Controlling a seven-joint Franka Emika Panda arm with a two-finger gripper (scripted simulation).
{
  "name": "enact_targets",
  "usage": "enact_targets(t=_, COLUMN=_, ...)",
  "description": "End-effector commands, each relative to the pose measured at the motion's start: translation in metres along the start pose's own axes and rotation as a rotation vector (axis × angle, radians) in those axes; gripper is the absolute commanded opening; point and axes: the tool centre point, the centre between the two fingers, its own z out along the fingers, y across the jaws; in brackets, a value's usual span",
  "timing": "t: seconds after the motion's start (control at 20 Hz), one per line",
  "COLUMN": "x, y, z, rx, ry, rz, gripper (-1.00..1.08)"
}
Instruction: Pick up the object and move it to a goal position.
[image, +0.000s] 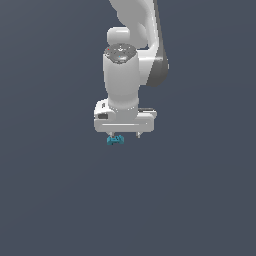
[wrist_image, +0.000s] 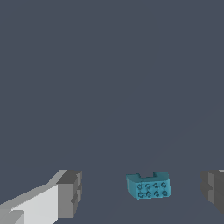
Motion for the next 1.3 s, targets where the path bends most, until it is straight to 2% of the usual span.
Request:
enact_targets(t=0.0, x=0.0, y=0.0, z=0.0, rx=0.0, ry=0.0, rz=0.0, gripper=1.0)
enact_targets(t=0.45, x=0.005, y=0.035, z=-0.016, rx=-0.032, ry=0.021, rz=0.017, gripper=1.0)
enact_targets(t=0.85, x=0.003, y=0.034, z=-0.012, rx=-0.029, ry=0.019, rz=0.043, gripper=1.0)
enact_targets(t=1.25, x=-0.005, y=0.034, z=0.003, rx=-0.019, ry=0.01, rz=0.169, gripper=1.0)
